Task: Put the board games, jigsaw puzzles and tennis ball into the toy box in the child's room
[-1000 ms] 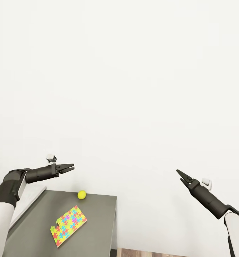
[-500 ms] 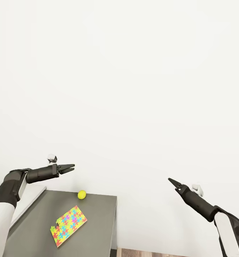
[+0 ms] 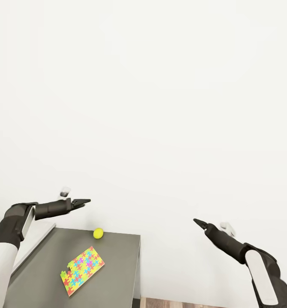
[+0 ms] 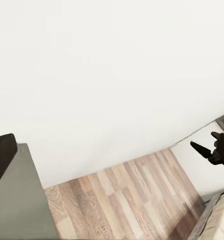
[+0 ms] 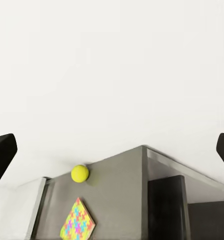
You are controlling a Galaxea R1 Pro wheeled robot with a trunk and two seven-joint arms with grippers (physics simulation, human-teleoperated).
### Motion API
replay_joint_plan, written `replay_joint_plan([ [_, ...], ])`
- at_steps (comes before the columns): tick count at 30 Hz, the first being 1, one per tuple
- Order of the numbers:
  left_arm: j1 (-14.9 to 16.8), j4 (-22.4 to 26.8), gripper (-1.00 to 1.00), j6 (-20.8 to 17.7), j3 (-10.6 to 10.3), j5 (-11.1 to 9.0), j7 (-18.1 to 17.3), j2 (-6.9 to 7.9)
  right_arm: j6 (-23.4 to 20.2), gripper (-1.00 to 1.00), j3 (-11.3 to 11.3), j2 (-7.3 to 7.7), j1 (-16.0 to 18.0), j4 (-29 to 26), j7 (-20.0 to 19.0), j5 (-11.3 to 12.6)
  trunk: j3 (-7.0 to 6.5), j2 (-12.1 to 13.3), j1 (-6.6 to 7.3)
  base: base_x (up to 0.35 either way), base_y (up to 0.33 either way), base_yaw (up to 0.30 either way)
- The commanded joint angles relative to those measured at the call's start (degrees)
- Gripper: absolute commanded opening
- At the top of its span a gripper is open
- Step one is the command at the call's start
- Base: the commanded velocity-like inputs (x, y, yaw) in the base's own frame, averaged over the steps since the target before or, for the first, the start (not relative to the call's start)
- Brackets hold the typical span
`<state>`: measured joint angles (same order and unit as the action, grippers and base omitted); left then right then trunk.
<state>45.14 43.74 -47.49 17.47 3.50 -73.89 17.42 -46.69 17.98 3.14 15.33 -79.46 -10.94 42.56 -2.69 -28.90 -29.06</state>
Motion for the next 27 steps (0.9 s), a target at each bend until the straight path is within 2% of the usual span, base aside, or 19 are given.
replay_joint_plan([
  [1, 0.0, 0.0, 1.0, -0.6, 0.2, 0.4, 1.6, -0.03, -0.7, 1.0, -0.6, -0.06, 0.1, 0.0, 1.9, -0.3, 0.02, 0.0, -0.02, 0.0, 0.0, 0.0],
  [4, 0.0, 0.0, 1.0, -0.5, 0.2, 0.3, 4.9, -0.07, -1.2, 1.0, -1.8, -0.11, 0.2, 0.0, 5.6, -0.3, 0.02, 0.0, -0.02, 0.0, 0.0, 0.0],
  [5, 0.0, 0.0, 1.0, -0.5, 0.2, 0.3, 7.2, -0.08, -1.5, 1.0, -2.6, -0.14, 0.2, 0.0, 8.1, -0.3, 0.02, 0.0, -0.02, 0.0, 0.0, 0.0],
  [8, 0.0, 0.0, 1.0, -0.5, 0.2, 0.2, 10.8, -0.27, -1.7, 1.0, -3.8, -0.19, 0.5, 0.0, 11.6, -0.2, 0.02, 0.0, -0.02, 0.0, 0.0, 0.0],
  [9, 0.0, 0.0, 1.0, -0.4, 0.2, 0.2, 13.3, -0.72, -1.8, 1.0, -4.6, -0.26, 1.0, 0.1, 13.6, -0.2, 0.02, 0.0, -0.02, 0.0, 0.0, 0.0],
  [13, 0.1, 0.0, 1.0, 0.5, 0.2, 0.2, 18.2, -1.86, -1.9, 1.0, -6.7, -0.3, 2.3, 1.1, 16.9, -0.2, 0.02, 0.0, -0.02, 0.0, 0.0, 0.0],
  [15, 0.1, 0.0, 1.0, 2.2, 0.1, 0.3, 22.4, -2.49, -1.9, 1.0, -8.3, -0.37, 3.8, 3.3, 19.2, -0.2, 0.02, 0.0, -0.02, 0.0, 0.0, 0.0],
  [18, 0.1, 0.0, 1.0, 2.9, -0.4, 0.5, 26.0, -2.91, -1.9, 1.0, -9.1, -0.5, 4.9, 5.1, 20.2, -0.2, 0.02, 0.0, -0.02, 0.0, 0.0, 0.0],
  [19, 0.1, 0.0, 1.0, 3.1, -0.8, 0.6, 27.4, -3.03, -1.9, 1.0, -9.4, -0.53, 5.3, 5.7, 20.5, -0.2, 0.02, 0.0, -0.02, 0.0, 0.0, 0.0],
  [20, 0.1, 0.0, 1.0, 3.4, -2.1, 1.0, 30.2, -3.24, -1.9, 1.0, -9.8, -0.62, 5.8, 6.7, 20.8, -0.2, 0.02, 0.0, -0.02, 0.0, 0.0, 0.0],
  [25, 0.1, -0.1, 1.0, 4.1, -5.9, 1.6, 36.6, -3.38, -1.9, 1.0, -10.7, -0.66, 6.4, 7.9, 21.3, -0.3, 0.02, 0.0, -0.02, 0.0, 0.0, 0.0],
  [27, 0.1, -0.4, 1.0, 5.6, -7.5, 1.8, 39.1, -3.46, -1.9, 1.0, -11.0, -0.67, 6.6, 8.2, 21.3, -0.3, 0.02, 0.0, -0.02, 0.0, 0.0, 0.0],
])
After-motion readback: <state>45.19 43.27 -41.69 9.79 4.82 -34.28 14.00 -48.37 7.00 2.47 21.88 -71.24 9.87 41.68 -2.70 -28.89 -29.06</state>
